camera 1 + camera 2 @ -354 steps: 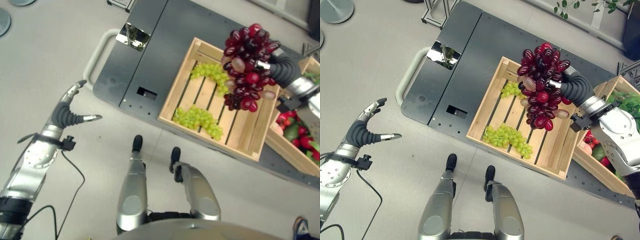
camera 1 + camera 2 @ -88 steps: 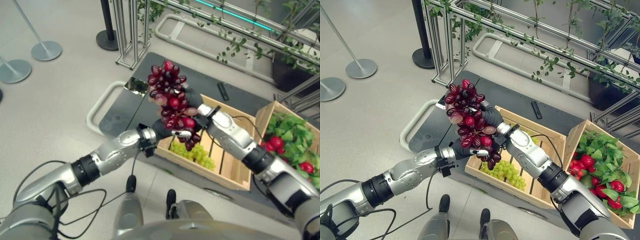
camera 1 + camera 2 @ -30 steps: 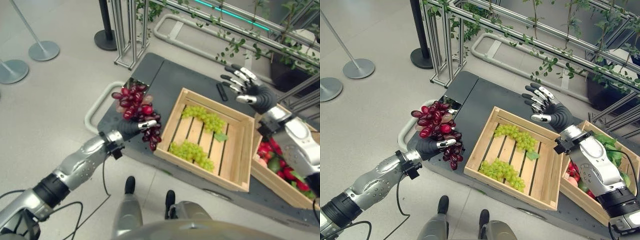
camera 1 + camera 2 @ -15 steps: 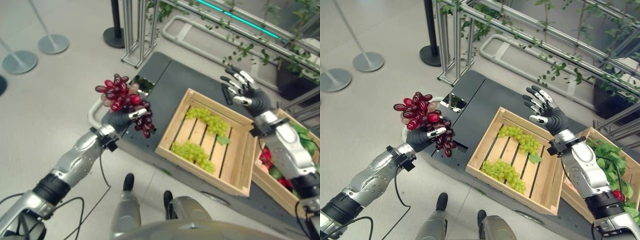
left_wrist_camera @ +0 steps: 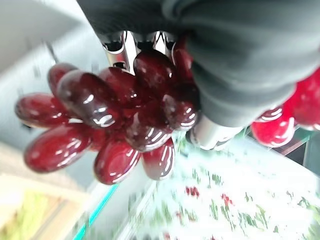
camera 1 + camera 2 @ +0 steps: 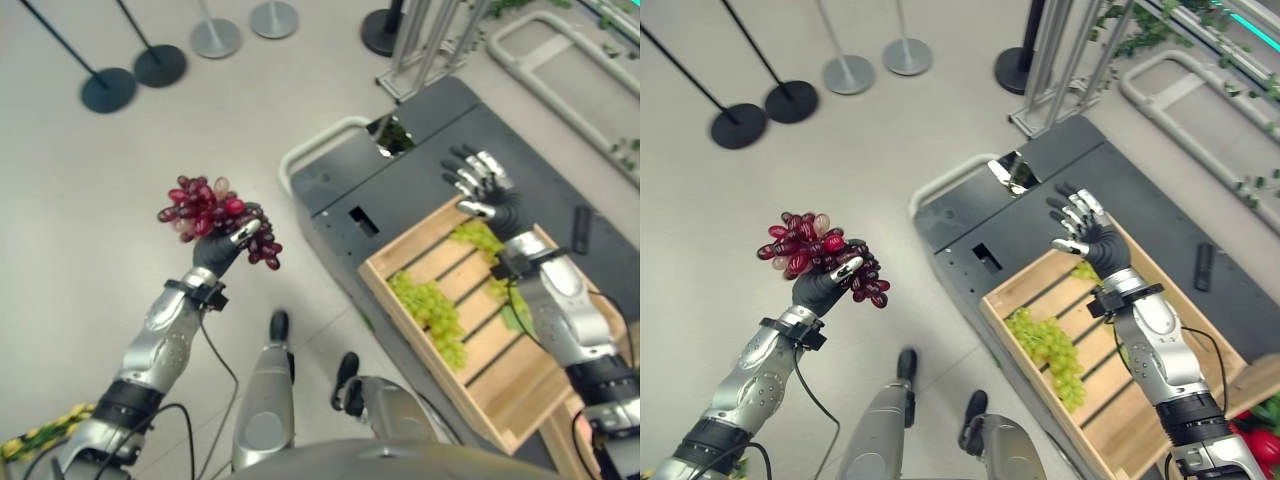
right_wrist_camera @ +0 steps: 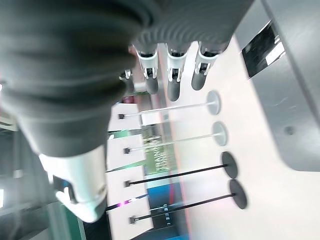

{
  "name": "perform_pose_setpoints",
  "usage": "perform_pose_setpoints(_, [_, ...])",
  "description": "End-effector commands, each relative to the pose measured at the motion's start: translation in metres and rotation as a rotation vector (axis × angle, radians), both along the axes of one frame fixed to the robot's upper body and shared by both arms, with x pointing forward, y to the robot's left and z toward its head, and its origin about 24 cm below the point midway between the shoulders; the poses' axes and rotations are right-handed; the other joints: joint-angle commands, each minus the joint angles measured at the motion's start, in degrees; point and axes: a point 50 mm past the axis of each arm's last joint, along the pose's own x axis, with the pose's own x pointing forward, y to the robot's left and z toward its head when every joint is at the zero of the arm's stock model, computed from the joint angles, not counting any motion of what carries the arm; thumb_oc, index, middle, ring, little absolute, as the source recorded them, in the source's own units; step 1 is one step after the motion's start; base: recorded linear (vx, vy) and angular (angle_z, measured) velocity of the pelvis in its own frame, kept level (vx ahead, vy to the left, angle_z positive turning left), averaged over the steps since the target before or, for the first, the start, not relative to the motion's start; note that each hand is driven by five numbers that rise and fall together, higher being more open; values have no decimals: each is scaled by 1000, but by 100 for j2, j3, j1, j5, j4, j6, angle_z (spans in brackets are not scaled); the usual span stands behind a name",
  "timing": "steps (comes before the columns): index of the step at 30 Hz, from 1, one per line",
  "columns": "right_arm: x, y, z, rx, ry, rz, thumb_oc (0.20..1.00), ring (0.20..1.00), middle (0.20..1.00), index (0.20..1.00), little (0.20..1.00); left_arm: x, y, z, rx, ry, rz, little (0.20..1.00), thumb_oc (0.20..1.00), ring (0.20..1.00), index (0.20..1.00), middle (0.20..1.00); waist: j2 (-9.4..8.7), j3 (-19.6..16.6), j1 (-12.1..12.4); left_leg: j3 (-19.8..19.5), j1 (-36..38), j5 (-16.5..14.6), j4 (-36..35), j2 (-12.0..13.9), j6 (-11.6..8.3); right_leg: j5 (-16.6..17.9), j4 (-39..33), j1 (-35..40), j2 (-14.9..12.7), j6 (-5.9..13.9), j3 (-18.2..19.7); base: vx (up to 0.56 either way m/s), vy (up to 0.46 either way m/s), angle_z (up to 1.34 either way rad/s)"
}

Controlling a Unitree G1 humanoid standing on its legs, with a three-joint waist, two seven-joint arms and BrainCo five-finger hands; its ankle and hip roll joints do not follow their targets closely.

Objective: Pick up the fruits from the basket on one side to the basket on the other side

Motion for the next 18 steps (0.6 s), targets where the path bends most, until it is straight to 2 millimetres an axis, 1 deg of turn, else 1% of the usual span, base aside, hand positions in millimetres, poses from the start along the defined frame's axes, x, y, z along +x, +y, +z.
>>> perform_pose_setpoints(1, [-9,-14,23,15,-159,-77,1000,1000,1000,1000,1000,6,1,33,89,-195,18,200,200,200,200,200,83,-518,-117,444,822,-400,-500,344,31,527,-329,-563,172,568,-69,9,42,149])
perform_pose_setpoints(2, [-14,-20,20,25,-156,-111,1000,1000,1000,1000,1000,6,2,32,104,-199,47,200,200,200,200,200,159,-583,-188,759,986,-454,-528,426,22,516,-310,-547,112,556,-320,-52,78,104])
perform_pose_setpoints(3, [-17,-23,16,35,-147,-135,1000,1000,1000,1000,1000,6,2,30,126,-189,56,200,200,200,200,200,243,-637,-264,920,1095,-509,-644,423,-5,497,-282,-533,65,535,-515,-19,89,175])
perform_pose_setpoints(4, [-22,-28,13,50,-142,-169,1000,1000,1000,1000,1000,5,2,30,173,-200,78,200,200,200,200,200,320,-658,-331,1136,1094,-551,-889,392,34,521,-238,-461,-52,560,-747,-11,107,185])
perform_pose_setpoints(5, [-23,-29,11,58,-141,-186,1000,1000,1000,1000,1000,5,2,30,205,-206,99,200,200,200,200,200,376,-644,-324,1194,1053,-517,-1070,380,23,582,-179,-438,-116,599,-871,-11,74,225])
perform_pose_setpoints(6, [-23,-29,11,58,-141,-186,1000,1000,1000,1000,1000,5,2,30,205,-206,99,200,200,200,200,200,376,-644,-324,1194,1053,-517,-1070,380,23,582,-179,-438,-116,599,-871,4,141,199])
perform_pose_setpoints(7, [-23,-29,5,55,-115,-197,1000,1000,1000,1000,1000,-1,7,30,241,-214,141,200,200,200,200,200,387,-641,-288,1003,1092,-461,-1398,225,49,717,-139,-428,-238,721,-969,31,167,183])
perform_pose_setpoints(8, [-21,-26,1,61,-107,-195,1000,1000,1000,1000,1000,-3,10,28,230,-208,182,200,200,200,200,200,364,-600,-188,806,1062,-447,-1426,102,78,804,-108,-417,-289,765,-953,22,188,131])
perform_pose_setpoints(10, [-17,-22,-4,75,-87,-199,1000,1000,1000,1000,1000,-6,14,31,230,-224,216,200,200,200,200,200,349,-547,-93,741,1080,-428,-1573,10,140,964,-136,-400,-399,860,-964,-19,145,57])
perform_pose_setpoints(12, [-15,-17,-6,64,-78,-185,1000,1000,1000,1000,1000,-11,21,35,267,-252,276,200,200,200,200,200,359,-541,62,591,1130,-410,-1750,-122,218,1013,-104,-422,-474,925,-938,-15,166,11])
perform_pose_setpoints(13, [-14,-16,-6,64,-77,-184,1000,1000,1000,1000,1000,-11,21,35,269,-252,278,200,200,200,200,200,357,-541,55,591,1139,-404,-1766,-131,225,1011,-90,-427,-486,933,-935,21,194,-12])
perform_pose_setpoints(14, [-12,-15,-10,75,-64,-198,1000,1000,1000,1000,1000,-13,26,36,275,-258,330,200,200,200,200,200,369,-524,137,512,1195,-422,-1824,-218,315,971,240,-496,-615,990,-914,54,204,-7])
perform_pose_setpoints(15, [-11,-14,-13,89,-54,-200,1000,1000,1000,1000,1000,-14,28,37,291,-260,358,200,200,200,200,200,390,-515,187,456,1253,-474,-1821,-267,385,1017,553,-556,-719,1068,-893,106,287,4])
perform_pose_setpoints(16, [-11,-11,-17,99,-43,-199,1000,1000,1000,1000,1000,-14,27,35,295,-250,372,200,200,200,200,200,391,-472,177,380,1368,-559,-1815,-374,497,1166,1035,-646,-959,1245,-727,112,221,23])
perform_pose_setpoints(17, [-13,-11,-19,93,-35,-203,1000,1000,1000,1000,1000,-14,27,36,302,-256,380,200,200,200,200,200,423,-407,139,258,1427,-588,-1770,-421,567,1326,1451,-713,-1038,1333,-439,-16,177,48])
perform_pose_setpoints(18, [-14,-10,-18,67,-36,-202,1000,1000,1000,1000,1000,-13,26,35,316,-256,382,200,200,200,200,200,438,-264,28,149,1358,-470,-1642,-488,677,1522,1818,-923,-1035,1295,8,-88,98,96])
